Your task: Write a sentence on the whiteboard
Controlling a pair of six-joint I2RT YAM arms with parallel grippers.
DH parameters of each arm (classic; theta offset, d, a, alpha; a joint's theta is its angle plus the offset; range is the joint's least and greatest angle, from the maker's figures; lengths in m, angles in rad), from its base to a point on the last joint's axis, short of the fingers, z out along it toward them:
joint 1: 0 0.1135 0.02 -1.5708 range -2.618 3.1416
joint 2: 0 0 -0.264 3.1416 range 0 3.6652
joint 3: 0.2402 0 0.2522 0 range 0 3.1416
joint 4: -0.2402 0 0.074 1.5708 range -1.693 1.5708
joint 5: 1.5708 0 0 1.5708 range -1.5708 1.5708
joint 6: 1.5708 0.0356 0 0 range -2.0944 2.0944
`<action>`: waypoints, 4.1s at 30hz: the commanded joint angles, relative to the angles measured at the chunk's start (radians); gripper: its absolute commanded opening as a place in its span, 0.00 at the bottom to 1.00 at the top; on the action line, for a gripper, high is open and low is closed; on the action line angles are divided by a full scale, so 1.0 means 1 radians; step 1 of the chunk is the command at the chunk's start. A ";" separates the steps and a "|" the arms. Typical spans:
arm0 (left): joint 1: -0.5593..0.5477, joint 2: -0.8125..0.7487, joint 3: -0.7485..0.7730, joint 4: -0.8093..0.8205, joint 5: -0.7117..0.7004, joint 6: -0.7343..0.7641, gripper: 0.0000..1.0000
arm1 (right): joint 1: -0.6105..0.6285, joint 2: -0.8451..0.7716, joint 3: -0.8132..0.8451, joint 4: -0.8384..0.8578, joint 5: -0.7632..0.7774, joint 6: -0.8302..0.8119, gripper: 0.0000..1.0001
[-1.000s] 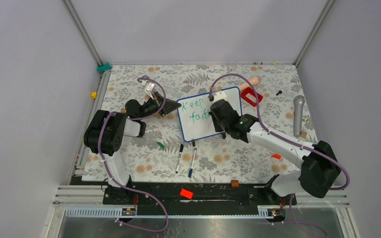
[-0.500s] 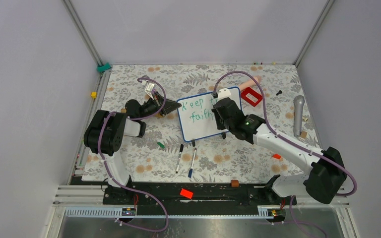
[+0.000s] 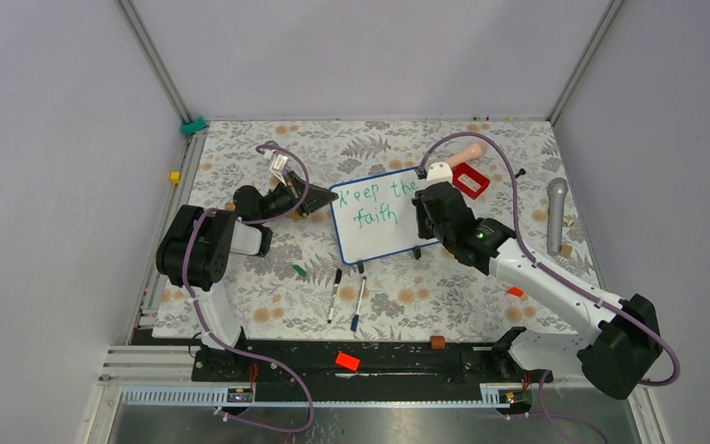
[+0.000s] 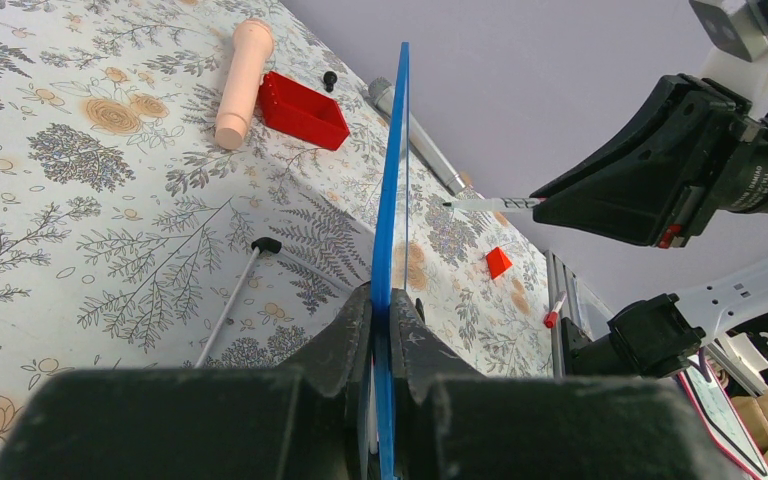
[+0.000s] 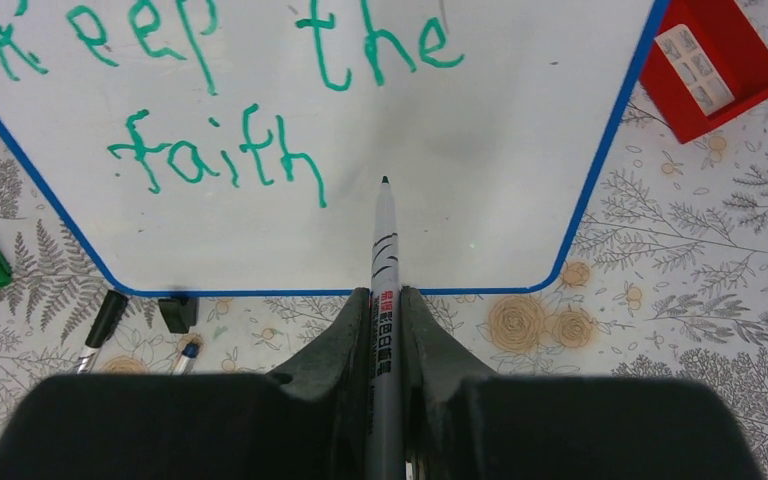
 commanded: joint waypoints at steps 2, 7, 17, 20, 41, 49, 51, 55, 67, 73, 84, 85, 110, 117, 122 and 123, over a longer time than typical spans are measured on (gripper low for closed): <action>-0.007 -0.004 0.014 0.047 0.044 0.044 0.00 | -0.058 -0.048 -0.043 0.074 0.028 0.034 0.00; -0.007 -0.006 0.012 0.047 0.045 0.046 0.00 | -0.074 -0.047 -0.058 0.113 -0.023 -0.001 0.00; -0.008 -0.005 0.012 0.046 0.044 0.046 0.00 | -0.074 -0.056 -0.071 0.155 -0.153 -0.050 0.00; -0.008 -0.006 0.012 0.048 0.044 0.046 0.00 | -0.075 -0.057 -0.075 0.155 -0.161 -0.063 0.00; -0.007 -0.004 0.013 0.048 0.043 0.046 0.00 | -0.075 -0.096 -0.120 0.205 -0.135 -0.134 0.00; -0.007 -0.004 0.016 0.048 0.046 0.044 0.00 | -0.075 -0.046 -0.096 0.203 -0.175 -0.122 0.00; -0.008 -0.005 0.015 0.048 0.046 0.046 0.00 | -0.074 -0.036 -0.091 0.201 -0.186 -0.121 0.00; -0.008 -0.005 0.016 0.047 0.046 0.047 0.00 | -0.075 -0.019 -0.083 0.194 -0.194 -0.114 0.00; -0.008 -0.004 0.018 0.048 0.047 0.044 0.00 | -0.074 0.010 -0.059 0.193 -0.140 -0.112 0.00; -0.007 -0.003 0.018 0.048 0.048 0.044 0.00 | -0.074 0.031 -0.044 0.195 -0.125 -0.111 0.00; -0.007 -0.003 0.018 0.047 0.048 0.045 0.00 | -0.076 0.044 -0.048 0.222 -0.077 -0.110 0.00; -0.008 -0.004 0.018 0.048 0.048 0.044 0.00 | -0.075 0.047 -0.047 0.221 -0.079 -0.111 0.00; -0.008 -0.006 0.017 0.048 0.047 0.046 0.00 | -0.075 0.038 -0.046 0.139 -0.184 -0.120 0.00; -0.007 -0.010 0.012 0.048 0.045 0.049 0.00 | -0.074 0.026 -0.054 0.125 -0.112 -0.114 0.00; -0.007 -0.011 0.012 0.047 0.042 0.049 0.00 | -0.074 0.015 -0.073 0.121 -0.107 -0.113 0.00; -0.008 -0.011 0.012 0.047 0.043 0.050 0.00 | -0.074 0.013 -0.076 0.119 -0.112 -0.113 0.00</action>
